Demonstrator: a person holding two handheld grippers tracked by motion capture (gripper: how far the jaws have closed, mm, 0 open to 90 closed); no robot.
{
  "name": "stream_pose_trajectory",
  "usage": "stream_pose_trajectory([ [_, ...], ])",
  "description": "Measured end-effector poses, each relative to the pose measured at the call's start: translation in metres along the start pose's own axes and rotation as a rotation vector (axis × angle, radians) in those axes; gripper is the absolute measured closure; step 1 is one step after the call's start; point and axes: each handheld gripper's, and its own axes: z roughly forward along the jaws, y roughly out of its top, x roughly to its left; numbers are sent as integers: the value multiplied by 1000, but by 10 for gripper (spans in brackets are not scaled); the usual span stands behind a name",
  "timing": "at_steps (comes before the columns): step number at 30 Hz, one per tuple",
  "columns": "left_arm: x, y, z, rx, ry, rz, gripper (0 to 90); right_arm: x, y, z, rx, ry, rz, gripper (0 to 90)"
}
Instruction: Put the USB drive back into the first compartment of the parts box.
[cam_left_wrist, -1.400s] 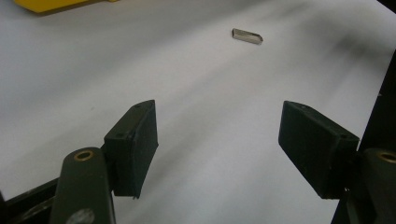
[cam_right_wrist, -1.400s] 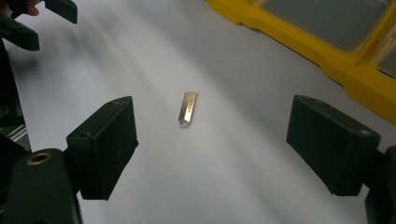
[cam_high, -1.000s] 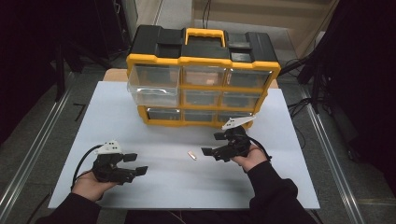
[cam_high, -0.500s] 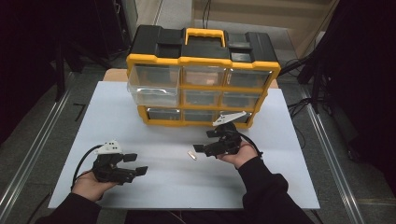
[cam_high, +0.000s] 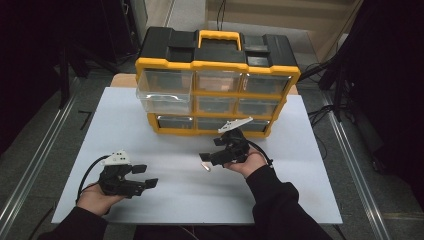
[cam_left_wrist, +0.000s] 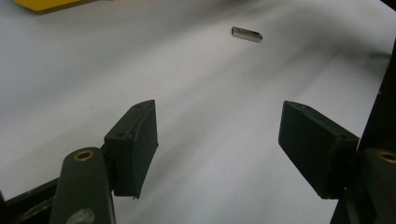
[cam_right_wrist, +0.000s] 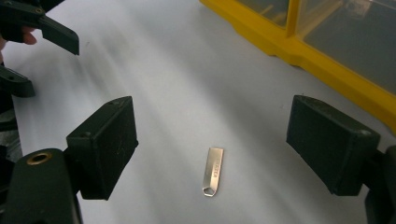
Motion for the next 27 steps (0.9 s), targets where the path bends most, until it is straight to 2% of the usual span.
stream_pose_trajectory([
  [6, 0, 0, 0, -2, 2, 1, 295, -1, -3, 3, 5, -6, 2, 145],
  [18, 0, 0, 0, -1, 0, 2, 295, -3, -13, 19, 75, -20, 16, 148],
  [19, 0, 0, 0, -1, 0, 1, 295, -4, -14, 21, 69, -23, 4, 158],
  [22, -1, 0, 0, 0, 1, 3, 295, -4, -19, 25, 93, -24, 25, 185],
  [27, -1, 0, 0, 1, 1, 3, 295, -4, -23, 31, 108, -31, 24, 212],
])
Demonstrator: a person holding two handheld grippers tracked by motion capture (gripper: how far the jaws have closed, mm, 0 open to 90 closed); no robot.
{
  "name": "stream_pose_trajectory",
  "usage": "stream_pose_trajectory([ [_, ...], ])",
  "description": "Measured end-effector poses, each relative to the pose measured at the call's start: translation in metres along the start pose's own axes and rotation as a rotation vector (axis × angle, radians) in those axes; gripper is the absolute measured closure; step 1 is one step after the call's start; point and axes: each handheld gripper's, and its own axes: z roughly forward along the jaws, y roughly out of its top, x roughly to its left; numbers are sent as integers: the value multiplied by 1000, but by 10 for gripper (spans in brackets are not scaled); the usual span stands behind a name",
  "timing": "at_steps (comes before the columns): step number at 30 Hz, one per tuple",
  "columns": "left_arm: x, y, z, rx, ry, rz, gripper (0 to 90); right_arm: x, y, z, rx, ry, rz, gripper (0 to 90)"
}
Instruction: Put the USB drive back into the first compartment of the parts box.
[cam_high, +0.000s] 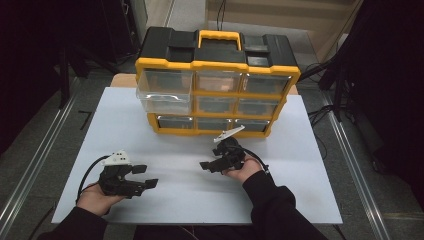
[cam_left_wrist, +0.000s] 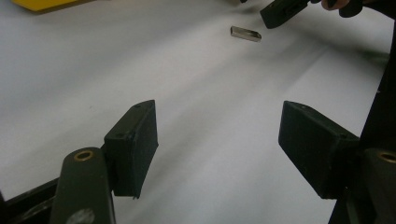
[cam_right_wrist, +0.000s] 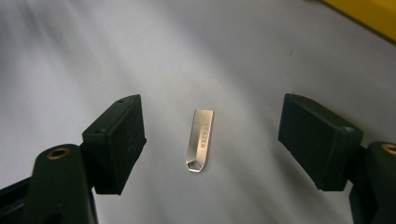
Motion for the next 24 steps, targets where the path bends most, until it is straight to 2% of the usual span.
stream_pose_trajectory([
  [4, 0, 0, 0, 0, 0, 0, 295, 1, -2, 4, 16, -4, -9, 228],
  [6, 0, 0, 0, 0, 0, 1, 295, 4, -3, 8, 35, -1, -18, 303],
  [8, 0, 0, 0, -1, 0, 1, 295, 6, -4, 11, 51, -4, -20, 319],
  [10, 0, 0, 0, 0, -1, 0, 295, 9, -6, 11, 39, -26, -32, 382],
  [11, 0, 0, 0, 0, -1, 0, 295, 9, -6, 11, 39, -26, -32, 382],
  [13, 0, 0, 0, 1, 2, 1, 295, 12, -8, 12, 25, -55, -48, 465],
  [17, 0, 0, 0, 0, 1, 2, 295, 14, -10, 12, 16, -63, -45, 524],
  [18, -1, 0, 0, 0, 2, 2, 295, 15, -11, 12, 14, -77, -60, 577],
  [20, -1, 0, 0, 0, 3, 3, 295, 16, -11, 12, 12, -80, -62, 592],
  [21, -1, 0, 0, 0, 2, 2, 295, 17, -12, 12, 15, -86, -60, 657],
  [24, 0, 0, 0, 0, 0, 2, 295, 18, -13, 12, 15, -88, -76, 752],
])
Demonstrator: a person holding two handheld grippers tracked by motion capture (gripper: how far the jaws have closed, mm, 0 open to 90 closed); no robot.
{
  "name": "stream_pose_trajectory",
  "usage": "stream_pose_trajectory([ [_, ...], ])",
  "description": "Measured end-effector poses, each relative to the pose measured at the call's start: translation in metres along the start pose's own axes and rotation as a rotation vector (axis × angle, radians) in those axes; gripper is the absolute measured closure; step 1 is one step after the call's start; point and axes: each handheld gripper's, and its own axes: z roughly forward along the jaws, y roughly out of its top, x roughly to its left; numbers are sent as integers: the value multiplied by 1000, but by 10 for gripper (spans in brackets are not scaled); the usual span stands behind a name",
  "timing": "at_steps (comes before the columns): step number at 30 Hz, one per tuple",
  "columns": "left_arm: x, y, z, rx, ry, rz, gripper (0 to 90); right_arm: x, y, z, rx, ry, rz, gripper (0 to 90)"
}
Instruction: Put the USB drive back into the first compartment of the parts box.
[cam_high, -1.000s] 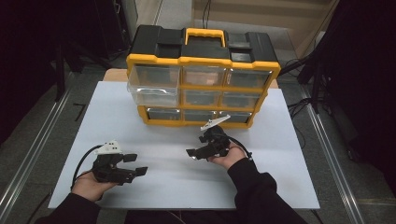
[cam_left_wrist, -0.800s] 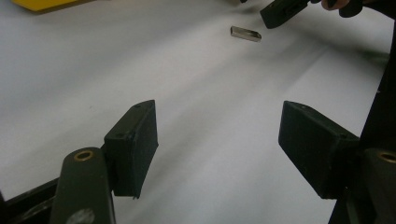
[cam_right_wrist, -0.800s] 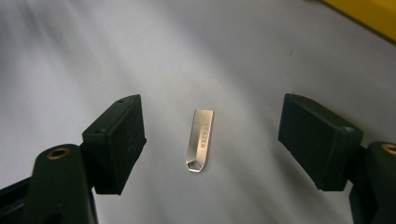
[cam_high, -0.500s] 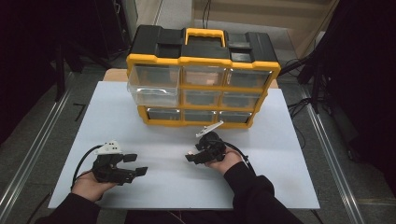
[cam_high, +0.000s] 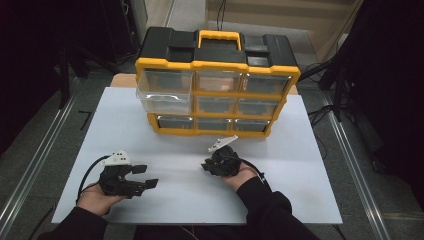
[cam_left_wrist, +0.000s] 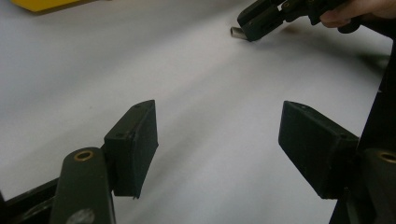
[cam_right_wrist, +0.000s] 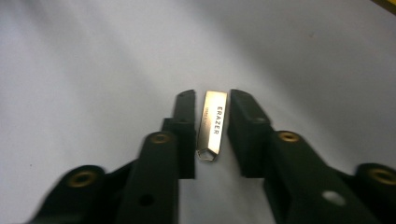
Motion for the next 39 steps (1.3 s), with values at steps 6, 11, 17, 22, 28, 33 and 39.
stream_pose_trajectory([
  [6, 0, 0, 0, 2, -1, 0, 295, -4, 1, 0, 8, 36, 18, 761],
  [11, 0, 0, 0, 4, -2, 0, 295, -8, 4, -1, 27, 71, 48, 761],
  [17, 0, 0, 0, 4, -2, -1, 295, -10, 6, -4, 28, 112, 38, 761],
  [22, 0, 0, 0, 4, -2, -2, 295, -11, 11, -12, 42, 141, 54, 761],
  [28, 1, 0, 0, 4, -1, -6, 295, -14, 16, -23, 47, 169, 50, 761],
  [33, 0, 0, 0, 5, -1, -4, 295, -17, 17, -28, 42, 191, 37, 761],
  [39, 0, 0, 0, 5, -4, -5, 295, -20, 20, -37, 48, 201, 26, 761],
])
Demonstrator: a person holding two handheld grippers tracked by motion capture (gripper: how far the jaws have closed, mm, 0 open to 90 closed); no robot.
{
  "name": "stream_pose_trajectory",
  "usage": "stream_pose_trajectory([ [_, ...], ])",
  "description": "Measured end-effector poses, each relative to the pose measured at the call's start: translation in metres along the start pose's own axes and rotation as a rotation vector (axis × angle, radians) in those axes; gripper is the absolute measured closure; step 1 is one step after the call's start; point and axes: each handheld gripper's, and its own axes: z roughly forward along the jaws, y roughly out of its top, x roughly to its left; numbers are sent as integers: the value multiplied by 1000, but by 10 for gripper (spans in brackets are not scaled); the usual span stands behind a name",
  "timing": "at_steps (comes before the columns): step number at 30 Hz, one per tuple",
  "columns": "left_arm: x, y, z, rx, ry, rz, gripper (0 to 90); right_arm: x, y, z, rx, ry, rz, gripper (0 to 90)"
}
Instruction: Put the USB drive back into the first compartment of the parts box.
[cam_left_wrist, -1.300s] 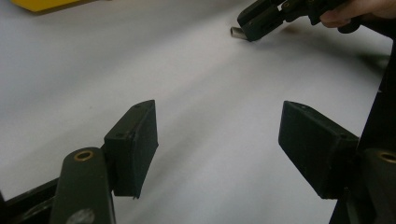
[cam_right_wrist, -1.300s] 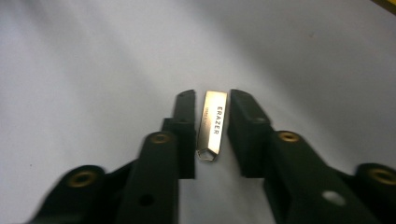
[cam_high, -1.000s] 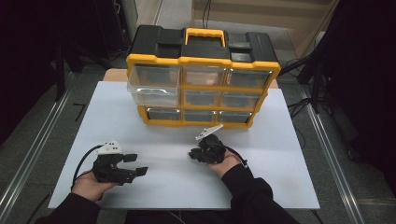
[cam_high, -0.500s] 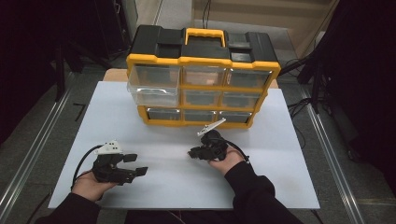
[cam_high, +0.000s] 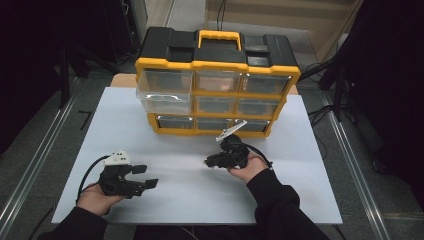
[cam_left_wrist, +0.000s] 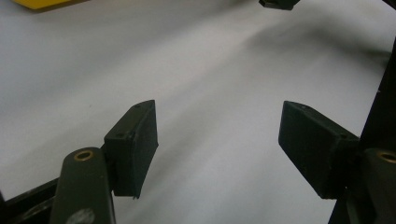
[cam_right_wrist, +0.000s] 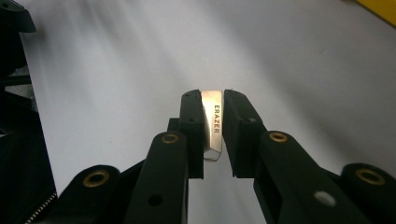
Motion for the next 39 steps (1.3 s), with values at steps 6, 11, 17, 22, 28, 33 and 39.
stream_pose_trajectory([
  [6, 0, 0, 0, 0, 0, 2, 295, -4, 0, -10, 8, 20, 1, 761],
  [11, 0, 0, 0, 0, 0, 1, 295, -4, 1, -16, 15, 23, -27, 761],
  [17, 0, 0, 0, -2, 5, -7, 295, -3, 4, -26, 35, 36, -6, 761],
  [22, 1, 0, 1, 1, 6, -7, 295, -2, 12, -38, 14, 54, -33, 761],
  [28, 1, -1, 0, -3, 8, -8, 295, 1, 21, -46, 22, 73, -52, 761],
  [33, 2, -1, 0, -4, 8, -12, 295, 5, 31, -50, 24, 88, -66, 761],
  [39, 2, -1, 0, -6, 6, -14, 295, 8, 42, -56, 23, 102, -71, 761],
])
